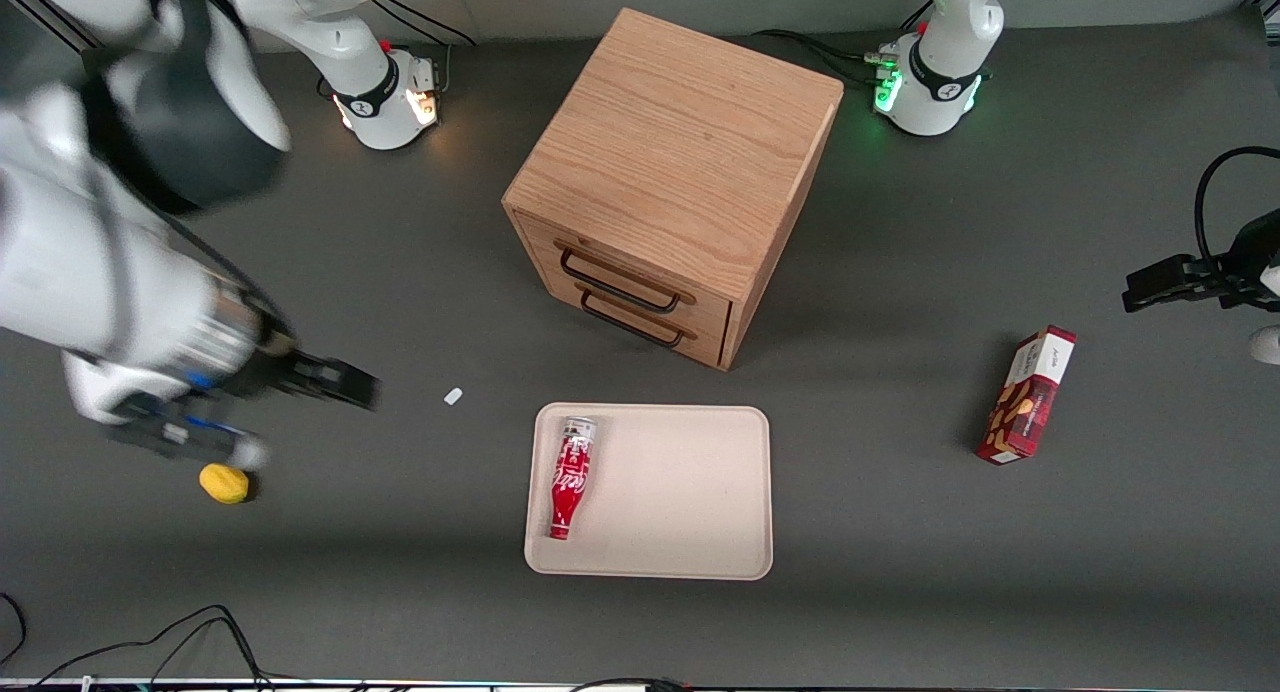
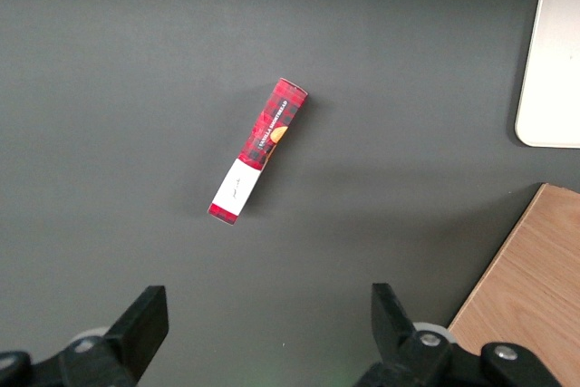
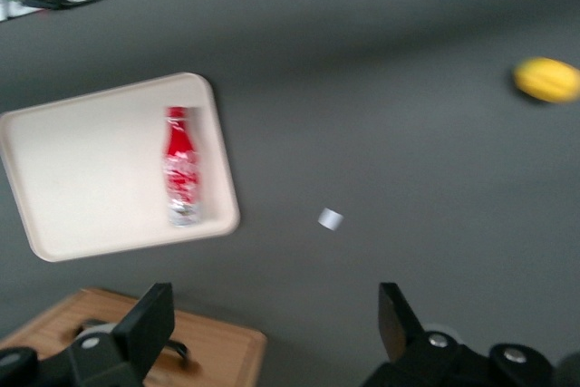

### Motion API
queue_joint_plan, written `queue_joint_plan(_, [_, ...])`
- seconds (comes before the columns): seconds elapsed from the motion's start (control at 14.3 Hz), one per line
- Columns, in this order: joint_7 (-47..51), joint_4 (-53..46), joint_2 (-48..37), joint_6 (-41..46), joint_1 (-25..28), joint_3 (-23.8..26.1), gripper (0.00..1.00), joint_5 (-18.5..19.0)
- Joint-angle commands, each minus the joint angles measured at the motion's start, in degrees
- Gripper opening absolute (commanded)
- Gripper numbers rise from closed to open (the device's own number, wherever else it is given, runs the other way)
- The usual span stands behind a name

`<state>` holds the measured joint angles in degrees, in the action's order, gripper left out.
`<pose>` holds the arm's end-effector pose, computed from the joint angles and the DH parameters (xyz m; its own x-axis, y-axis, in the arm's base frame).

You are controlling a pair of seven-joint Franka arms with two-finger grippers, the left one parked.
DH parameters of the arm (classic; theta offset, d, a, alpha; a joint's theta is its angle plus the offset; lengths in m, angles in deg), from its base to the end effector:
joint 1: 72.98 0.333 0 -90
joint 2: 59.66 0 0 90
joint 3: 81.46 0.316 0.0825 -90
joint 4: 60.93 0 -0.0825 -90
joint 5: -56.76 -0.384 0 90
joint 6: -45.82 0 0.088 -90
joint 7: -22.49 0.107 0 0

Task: Place coke bottle on tray

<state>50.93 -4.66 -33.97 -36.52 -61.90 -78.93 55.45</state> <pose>0.6511 0.1519 0.6113 0.9663 -0.2569 -0.0136 -0.2573 -0.9655 -0.0401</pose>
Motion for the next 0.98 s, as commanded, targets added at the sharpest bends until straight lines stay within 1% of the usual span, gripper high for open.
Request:
queue_joint_plan(0.0, [-3.47, 13.2, -12.81, 2.18, -1.67, -1.65, 1.0, -0.71])
queue_joint_plan(0.14, [-4.54, 26.2, -23.27, -0.96, -2.29, -3.13, 1.0, -0.71])
queue_joint_plan(0.21, [-4.54, 31.39, -27.06, -2.72, -2.47, -3.14, 1.0, -0.71])
queue_joint_plan(0.28, [-4.54, 35.54, -30.06, -4.48, -3.52, -3.05, 1.0, -0.71])
queue_joint_plan(0.35, [-4.97, 38.1, -31.74, -5.8, -5.7, -2.62, 1.0, -0.71])
queue_joint_plan(0.49, [-5.86, 38.48, -32.19, -5.64, -7.39, -0.77, 1.0, -0.71])
queue_joint_plan(0.91, [-5.68, 35.67, -30.18, -5.29, -10.03, 1.17, 1.0, -0.71])
